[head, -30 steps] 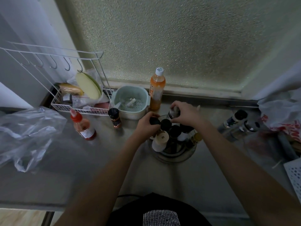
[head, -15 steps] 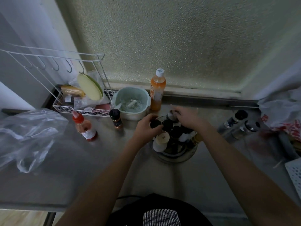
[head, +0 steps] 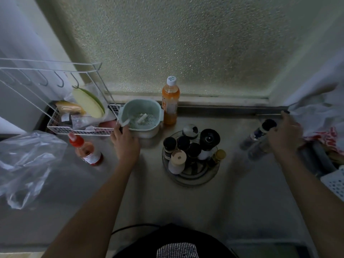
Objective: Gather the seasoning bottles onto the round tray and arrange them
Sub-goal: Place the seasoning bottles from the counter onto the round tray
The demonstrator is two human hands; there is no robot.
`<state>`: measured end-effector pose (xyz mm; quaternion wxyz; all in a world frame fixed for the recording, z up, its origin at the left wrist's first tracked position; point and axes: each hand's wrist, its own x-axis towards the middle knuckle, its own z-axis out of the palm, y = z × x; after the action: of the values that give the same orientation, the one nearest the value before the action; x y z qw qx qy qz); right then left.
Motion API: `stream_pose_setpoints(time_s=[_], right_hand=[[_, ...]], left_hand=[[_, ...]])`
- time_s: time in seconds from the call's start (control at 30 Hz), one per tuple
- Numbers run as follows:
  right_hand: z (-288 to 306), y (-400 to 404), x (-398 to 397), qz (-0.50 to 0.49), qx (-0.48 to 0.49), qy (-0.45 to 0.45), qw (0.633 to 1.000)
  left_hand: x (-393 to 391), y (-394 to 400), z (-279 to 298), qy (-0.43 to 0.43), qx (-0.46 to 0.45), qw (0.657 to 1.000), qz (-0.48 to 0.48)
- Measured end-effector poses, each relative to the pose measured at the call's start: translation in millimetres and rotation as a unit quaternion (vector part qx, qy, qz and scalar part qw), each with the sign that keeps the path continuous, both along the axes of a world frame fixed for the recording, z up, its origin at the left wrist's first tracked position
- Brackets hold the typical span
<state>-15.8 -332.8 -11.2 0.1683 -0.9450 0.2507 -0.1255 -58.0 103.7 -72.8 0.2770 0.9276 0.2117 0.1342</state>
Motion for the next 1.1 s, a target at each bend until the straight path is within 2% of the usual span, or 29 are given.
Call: stream_pose_setpoints(time_s=[0.1,0.2,0.27,0.57,0.73,0.8,0.93,1.03,1.1], right_hand=[[-5.7,-10.3,0.8,0.017,0.0,0.063,0.998],[-14.9,-9.8,5.8,0.035,0.086,0.088,0.992],[-23.4,-10.1,9.5,0.048,0.102,0.091,0.989],[-28.5,-16.9,22.4,0.031,0.078,0.092,0.992],[-25.6,-2.4,25.6,0.103,-0.01,0.076,0.992],[-22.2,12.2,20.3,0.123,-0.018,0.047,0.991],[-2.6,53.7,5.6,0.123,0.058,-0.063,0.989],[13.7,82.8,-12.9,0.132,0.028,-0.181,0.974],[22.1,103.9,-27.8,0.151,0.052,-0.228,0.961]], left_hand=[[4.3,-1.8,0.3,0.013,-0.022,1.0,0.0],[1.2,-7.9,2.0,0.007,-0.029,0.999,-0.017],[-2.2,-13.2,3.4,-0.002,-0.045,0.999,-0.027],[-16.0,-37.5,12.1,-0.002,-0.09,0.991,-0.099],[-16.9,-49.0,18.3,-0.006,-0.078,0.989,-0.126],[-16.6,-51.1,21.8,-0.018,-0.071,0.989,-0.127],[-13.8,-54.5,34.3,-0.056,-0.071,0.989,-0.114],[-16.1,-57.4,46.7,-0.111,-0.079,0.987,-0.079],[-19.0,-60.0,56.9,-0.141,-0.094,0.983,-0.069]])
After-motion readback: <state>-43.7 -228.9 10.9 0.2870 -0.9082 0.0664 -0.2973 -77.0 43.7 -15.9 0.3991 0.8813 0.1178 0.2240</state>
